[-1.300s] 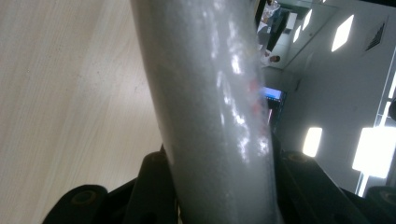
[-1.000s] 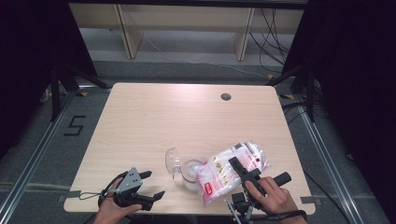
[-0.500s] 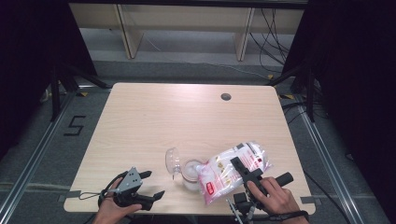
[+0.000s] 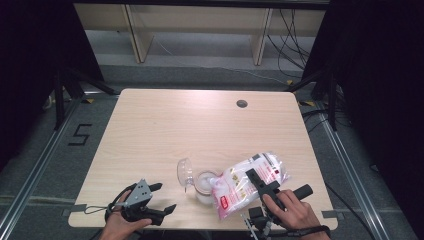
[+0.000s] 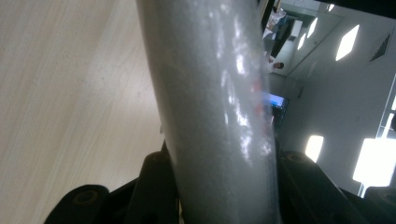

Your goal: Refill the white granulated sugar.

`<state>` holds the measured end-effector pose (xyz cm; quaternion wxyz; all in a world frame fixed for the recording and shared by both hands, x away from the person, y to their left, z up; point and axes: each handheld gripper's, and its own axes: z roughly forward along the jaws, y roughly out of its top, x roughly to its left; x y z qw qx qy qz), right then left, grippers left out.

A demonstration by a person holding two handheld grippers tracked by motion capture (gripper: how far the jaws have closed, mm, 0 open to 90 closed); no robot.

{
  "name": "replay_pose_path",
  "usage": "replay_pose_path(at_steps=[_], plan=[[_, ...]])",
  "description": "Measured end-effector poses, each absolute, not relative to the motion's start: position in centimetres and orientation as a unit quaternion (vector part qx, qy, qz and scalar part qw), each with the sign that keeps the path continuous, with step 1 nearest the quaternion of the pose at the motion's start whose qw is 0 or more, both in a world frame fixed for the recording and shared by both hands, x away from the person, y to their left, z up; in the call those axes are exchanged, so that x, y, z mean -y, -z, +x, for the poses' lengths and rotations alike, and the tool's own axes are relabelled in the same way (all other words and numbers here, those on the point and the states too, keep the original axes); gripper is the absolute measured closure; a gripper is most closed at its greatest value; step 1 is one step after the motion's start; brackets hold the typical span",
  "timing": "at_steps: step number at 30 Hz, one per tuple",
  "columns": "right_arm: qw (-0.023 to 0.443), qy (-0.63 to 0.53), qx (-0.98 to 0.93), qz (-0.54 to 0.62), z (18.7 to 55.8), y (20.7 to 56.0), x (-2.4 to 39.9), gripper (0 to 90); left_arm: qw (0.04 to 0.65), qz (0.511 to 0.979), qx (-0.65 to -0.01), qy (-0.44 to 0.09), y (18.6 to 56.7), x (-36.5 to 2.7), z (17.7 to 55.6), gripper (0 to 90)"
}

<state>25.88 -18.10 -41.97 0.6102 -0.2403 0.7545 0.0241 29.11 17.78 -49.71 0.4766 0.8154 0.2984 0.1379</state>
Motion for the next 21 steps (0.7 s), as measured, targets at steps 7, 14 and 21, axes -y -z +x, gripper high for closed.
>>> replay_pose_path(at_steps=[7,14,21], plan=[[0.617,-0.02,-0.747,-0.246,26.02,41.95,18.16,70.4,0.476,0.816,-0.298,-0.138,49.73,-17.75,29.13,15.7],[0.616,-0.02,-0.752,-0.235,25.87,41.92,18.28,70.5,0.476,0.816,-0.298,-0.138,49.73,-17.76,29.12,15.7],[0.612,-0.019,-0.755,-0.235,25.75,41.92,18.17,70.7,0.476,0.816,-0.298,-0.138,49.72,-17.76,29.11,15.7]])
